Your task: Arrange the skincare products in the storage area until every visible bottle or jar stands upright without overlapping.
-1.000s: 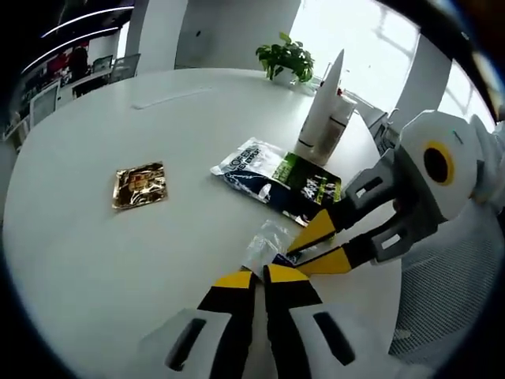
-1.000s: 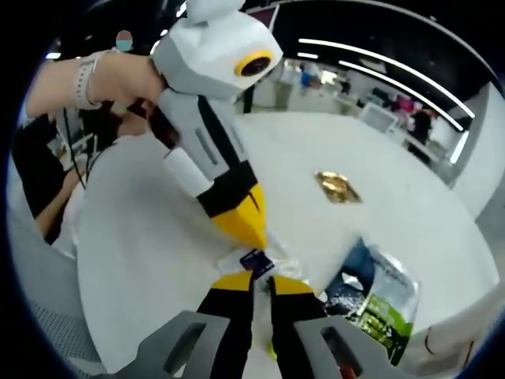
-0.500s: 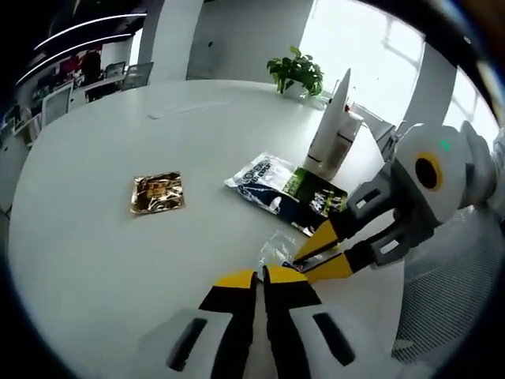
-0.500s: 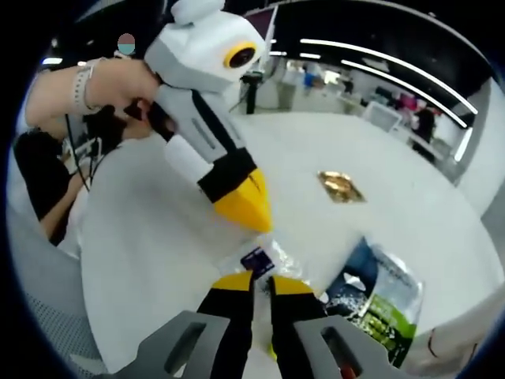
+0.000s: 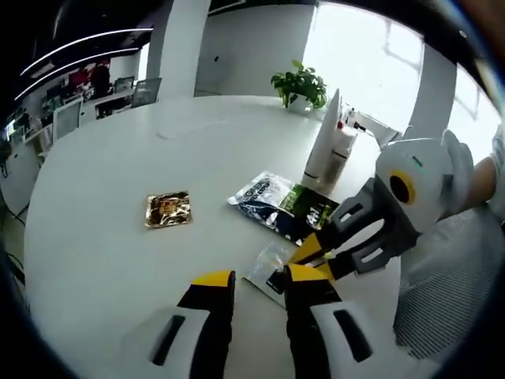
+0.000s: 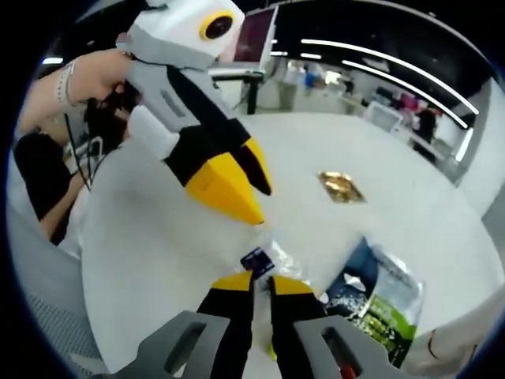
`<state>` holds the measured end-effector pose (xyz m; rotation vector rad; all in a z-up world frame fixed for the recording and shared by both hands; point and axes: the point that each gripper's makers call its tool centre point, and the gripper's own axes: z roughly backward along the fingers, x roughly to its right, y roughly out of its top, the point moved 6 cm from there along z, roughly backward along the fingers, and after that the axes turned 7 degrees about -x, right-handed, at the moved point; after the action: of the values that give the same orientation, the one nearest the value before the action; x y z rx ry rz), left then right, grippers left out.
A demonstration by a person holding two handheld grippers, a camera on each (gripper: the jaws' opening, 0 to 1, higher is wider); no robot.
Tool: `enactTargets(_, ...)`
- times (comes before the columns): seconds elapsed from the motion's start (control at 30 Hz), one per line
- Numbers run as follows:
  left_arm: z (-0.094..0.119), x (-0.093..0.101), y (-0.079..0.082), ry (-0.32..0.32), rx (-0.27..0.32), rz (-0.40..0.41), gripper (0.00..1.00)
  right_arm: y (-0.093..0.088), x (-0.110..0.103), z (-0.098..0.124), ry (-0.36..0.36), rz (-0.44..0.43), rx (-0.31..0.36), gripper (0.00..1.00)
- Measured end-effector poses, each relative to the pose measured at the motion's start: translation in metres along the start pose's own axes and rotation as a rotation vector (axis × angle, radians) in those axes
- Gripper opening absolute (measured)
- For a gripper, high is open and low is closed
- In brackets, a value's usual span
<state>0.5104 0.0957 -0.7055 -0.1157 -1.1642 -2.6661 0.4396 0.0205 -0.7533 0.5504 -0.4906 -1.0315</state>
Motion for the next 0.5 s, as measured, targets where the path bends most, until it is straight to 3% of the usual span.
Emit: enactTargets(0.5,0.017,0.011,-0.005,0.026,-0.029,-0.096,0.5,0.002,0.0,-0.001,0.002,0.001,-0.001,0.01)
